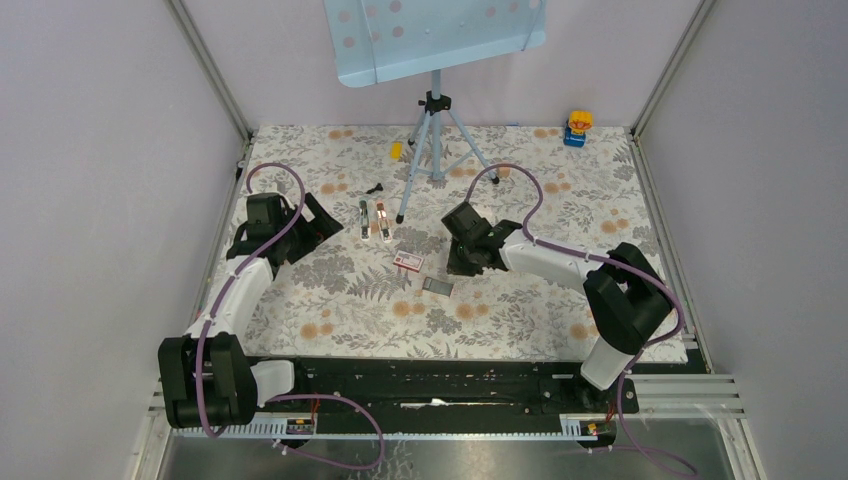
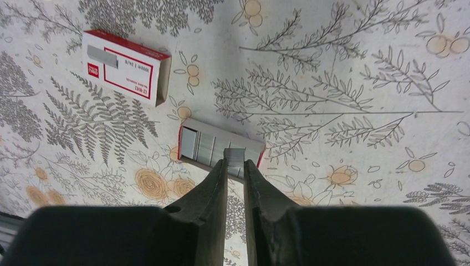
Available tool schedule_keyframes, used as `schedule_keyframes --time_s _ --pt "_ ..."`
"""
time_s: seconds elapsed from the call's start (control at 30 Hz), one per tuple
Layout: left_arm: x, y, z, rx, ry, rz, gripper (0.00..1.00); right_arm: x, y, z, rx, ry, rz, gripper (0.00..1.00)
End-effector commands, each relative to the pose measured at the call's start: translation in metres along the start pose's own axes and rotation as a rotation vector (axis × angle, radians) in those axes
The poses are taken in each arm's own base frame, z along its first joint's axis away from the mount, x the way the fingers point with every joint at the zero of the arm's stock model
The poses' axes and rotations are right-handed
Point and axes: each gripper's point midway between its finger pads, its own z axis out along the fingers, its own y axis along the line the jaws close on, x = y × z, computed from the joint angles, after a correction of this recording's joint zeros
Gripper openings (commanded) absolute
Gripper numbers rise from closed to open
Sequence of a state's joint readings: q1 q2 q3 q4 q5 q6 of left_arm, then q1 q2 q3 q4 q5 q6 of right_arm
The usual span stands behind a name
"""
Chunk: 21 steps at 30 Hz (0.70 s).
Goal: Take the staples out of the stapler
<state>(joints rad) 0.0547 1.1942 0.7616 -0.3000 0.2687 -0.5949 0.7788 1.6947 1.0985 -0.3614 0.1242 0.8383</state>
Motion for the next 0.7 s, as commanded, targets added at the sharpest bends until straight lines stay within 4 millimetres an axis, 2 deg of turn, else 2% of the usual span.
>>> schedule_keyframes --time_s 0.0,0.67 --pt "-0.011 -0.006 0.001 0.035 -0.040 0.011 0.99 0.002 0.006 -0.010 -0.009 -0.040 0.025 0.20" --pt "-0.012 -0.007 0.001 0.037 -0.044 0.020 0.99 0.017 0.009 0.010 -0.003 0.009 0.016 0.21"
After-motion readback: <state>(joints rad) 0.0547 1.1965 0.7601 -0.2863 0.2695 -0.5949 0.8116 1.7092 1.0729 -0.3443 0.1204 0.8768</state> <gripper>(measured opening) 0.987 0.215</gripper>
